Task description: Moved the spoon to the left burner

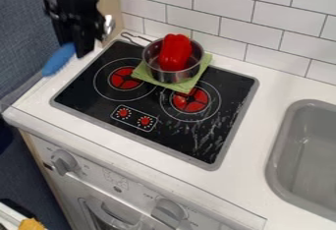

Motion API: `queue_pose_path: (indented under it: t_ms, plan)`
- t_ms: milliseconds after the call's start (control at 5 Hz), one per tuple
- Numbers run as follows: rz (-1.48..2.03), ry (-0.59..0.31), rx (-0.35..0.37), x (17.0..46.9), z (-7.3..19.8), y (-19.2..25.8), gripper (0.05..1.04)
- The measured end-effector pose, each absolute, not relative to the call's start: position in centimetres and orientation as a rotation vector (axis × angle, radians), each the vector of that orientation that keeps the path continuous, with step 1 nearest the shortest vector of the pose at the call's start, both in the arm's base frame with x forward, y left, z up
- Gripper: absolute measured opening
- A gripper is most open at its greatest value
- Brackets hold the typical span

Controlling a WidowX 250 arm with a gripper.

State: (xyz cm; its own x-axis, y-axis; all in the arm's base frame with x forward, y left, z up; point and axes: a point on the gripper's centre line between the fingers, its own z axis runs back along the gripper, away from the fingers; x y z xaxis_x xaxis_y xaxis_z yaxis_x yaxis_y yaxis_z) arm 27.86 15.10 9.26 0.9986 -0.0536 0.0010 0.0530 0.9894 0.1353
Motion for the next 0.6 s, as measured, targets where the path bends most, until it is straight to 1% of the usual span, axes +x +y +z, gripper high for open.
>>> queue_pose_path:
  t_ms: [200,400,600]
  plan:
    - [-0.006,0.039,0.144,27.7,6.6,16.6,0.370]
    - [0.028,0.068,0.155,27.9,4.4,17.0,0.370]
    - [0.008,0.081,0.146,28.6,3.3,16.4,0.370]
